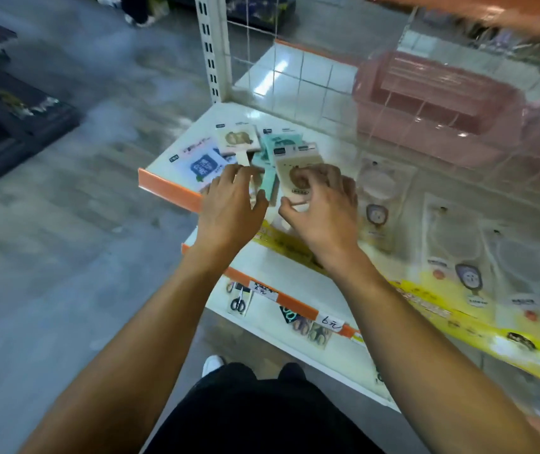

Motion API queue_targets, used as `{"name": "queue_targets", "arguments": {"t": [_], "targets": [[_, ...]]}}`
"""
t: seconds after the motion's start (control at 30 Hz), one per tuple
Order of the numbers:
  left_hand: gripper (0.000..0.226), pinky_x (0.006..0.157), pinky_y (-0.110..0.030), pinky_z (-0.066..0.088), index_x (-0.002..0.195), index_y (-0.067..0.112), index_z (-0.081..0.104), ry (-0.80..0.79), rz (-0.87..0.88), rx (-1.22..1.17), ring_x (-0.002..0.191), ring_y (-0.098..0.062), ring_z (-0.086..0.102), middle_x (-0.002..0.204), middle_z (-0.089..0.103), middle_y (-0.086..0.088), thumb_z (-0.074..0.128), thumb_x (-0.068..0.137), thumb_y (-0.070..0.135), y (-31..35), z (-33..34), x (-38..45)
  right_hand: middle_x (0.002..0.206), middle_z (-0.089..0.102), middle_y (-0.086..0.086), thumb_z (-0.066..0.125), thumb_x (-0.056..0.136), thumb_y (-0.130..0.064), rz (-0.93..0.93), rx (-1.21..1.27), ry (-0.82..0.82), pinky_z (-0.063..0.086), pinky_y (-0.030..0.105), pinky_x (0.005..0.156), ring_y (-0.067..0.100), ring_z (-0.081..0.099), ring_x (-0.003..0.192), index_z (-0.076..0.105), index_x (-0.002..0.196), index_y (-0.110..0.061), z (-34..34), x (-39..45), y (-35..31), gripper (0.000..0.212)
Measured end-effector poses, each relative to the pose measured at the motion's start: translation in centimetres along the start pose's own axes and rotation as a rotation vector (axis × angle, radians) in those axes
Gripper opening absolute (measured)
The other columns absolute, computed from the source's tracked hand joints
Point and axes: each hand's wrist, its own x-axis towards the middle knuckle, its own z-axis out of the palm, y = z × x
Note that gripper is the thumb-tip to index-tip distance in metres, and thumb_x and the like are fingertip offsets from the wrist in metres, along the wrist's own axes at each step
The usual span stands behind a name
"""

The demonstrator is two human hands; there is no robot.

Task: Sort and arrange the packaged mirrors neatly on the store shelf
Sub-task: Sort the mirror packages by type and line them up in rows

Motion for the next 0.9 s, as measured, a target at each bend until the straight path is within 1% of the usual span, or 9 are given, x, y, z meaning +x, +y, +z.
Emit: {"name": "queue_targets", "arguments": {"t": [0.07, 0.13, 0.2, 0.33, 0.4, 0.53, 0.6, 0.77, 0.9], "targets": [[0.041, 0.081, -0.047, 0.048, 0.122, 0.011, 0.056, 0.001, -0.015, -0.002, 0.106, -0.036, 0.057, 0.121, 0.057, -0.012, 0.05, 0.088, 0.034, -2.8, -0.8, 1.0, 0.123, 0.053, 0.0, 0.063, 0.075, -0.047, -0.008, 0.001, 0.015, 0.039, 0.038, 0.095, 0.032, 0.044, 0.115, 0.064, 0.115, -0.027, 1.4, 1.0, -2.0, 0.045], [0.043, 0.077, -0.045, 0.047, 0.118, 0.01, 0.057, 0.002, -0.007, -0.007, 0.102, -0.036, 0.058, 0.118, 0.058, -0.012, 0.044, 0.088, 0.038, -4.9, -1.4, 1.6, 0.124, 0.053, 0.0, 0.064, 0.075, -0.046, -0.009, 0.009, 0.018, 0.039, 0.038, 0.096, 0.032, 0.045, 0.116, 0.064, 0.114, -0.026, 2.8, 1.9, -3.9, 0.044], [0.047, 0.076, -0.045, 0.048, 0.118, 0.01, 0.057, 0.0, 0.001, -0.008, 0.1, -0.036, 0.058, 0.119, 0.058, -0.011, 0.039, 0.087, 0.041, -6.6, -2.0, 2.1, 0.123, 0.054, -0.001, 0.065, 0.074, -0.046, 0.0, 0.013, 0.032, 0.039, 0.037, 0.095, 0.032, 0.046, 0.114, 0.065, 0.112, -0.027, 4.0, 2.5, -5.6, 0.042], [0.046, 0.081, -0.047, 0.048, 0.124, 0.011, 0.055, -0.046, -0.026, -0.013, 0.103, -0.036, 0.057, 0.123, 0.056, -0.012, 0.044, 0.087, 0.037, -8.8, -2.8, 2.9, 0.123, 0.053, -0.001, 0.064, 0.074, -0.046, 0.01, 0.004, 0.027, 0.042, 0.038, 0.093, 0.031, 0.047, 0.113, 0.064, 0.112, -0.028, 5.6, 3.2, -8.0, 0.041], [0.048, 0.082, -0.047, 0.048, 0.124, 0.013, 0.055, -0.066, -0.041, -0.009, 0.104, -0.035, 0.057, 0.124, 0.056, -0.011, 0.044, 0.086, 0.039, -9.5, -2.9, 3.3, 0.123, 0.053, -0.001, 0.064, 0.075, -0.047, 0.006, -0.005, 0.022, 0.042, 0.038, 0.092, 0.031, 0.047, 0.113, 0.064, 0.111, -0.027, 6.1, 3.6, -8.6, 0.041], [0.048, 0.081, -0.047, 0.049, 0.123, 0.014, 0.055, -0.075, -0.046, -0.022, 0.102, -0.035, 0.058, 0.121, 0.057, -0.01, 0.043, 0.085, 0.041, -10.1, -2.7, 3.9, 0.119, 0.054, -0.001, 0.065, 0.075, -0.048, -0.012, 0.008, 0.034, 0.042, 0.039, 0.092, 0.032, 0.049, 0.112, 0.063, 0.108, -0.026, 7.0, 4.9, -9.0, 0.039], [0.045, 0.082, -0.047, 0.049, 0.124, 0.014, 0.055, -0.075, -0.057, -0.017, 0.103, -0.034, 0.058, 0.122, 0.056, -0.01, 0.046, 0.087, 0.039, -10.1, -2.6, 4.3, 0.118, 0.055, -0.002, 0.064, 0.074, -0.05, -0.021, 0.005, 0.03, 0.041, 0.04, 0.091, 0.032, 0.051, 0.111, 0.062, 0.107, -0.026, 7.4, 5.7, -8.8, 0.041], [0.039, 0.08, -0.045, 0.047, 0.125, 0.011, 0.055, -0.053, -0.035, 0.001, 0.106, -0.035, 0.058, 0.124, 0.056, -0.012, 0.055, 0.091, 0.03, -9.3, -2.1, 4.7, 0.123, 0.051, 0.001, 0.066, 0.078, -0.047, 0.009, -0.013, -0.019, 0.038, 0.038, 0.094, 0.031, 0.045, 0.114, 0.059, 0.112, -0.024, 8.4, 7.2, -7.4, 0.041], [0.046, 0.078, -0.047, 0.047, 0.124, 0.009, 0.056, -0.051, -0.038, -0.005, 0.104, -0.036, 0.059, 0.122, 0.058, -0.013, 0.046, 0.089, 0.037, -8.6, -1.8, 4.9, 0.12, 0.05, 0.004, 0.072, 0.08, -0.046, 0.044, 0.044, -0.048, 0.039, 0.037, 0.093, 0.031, 0.046, 0.11, 0.061, 0.11, -0.02, 9.4, 7.4, -6.1, 0.041]]}}
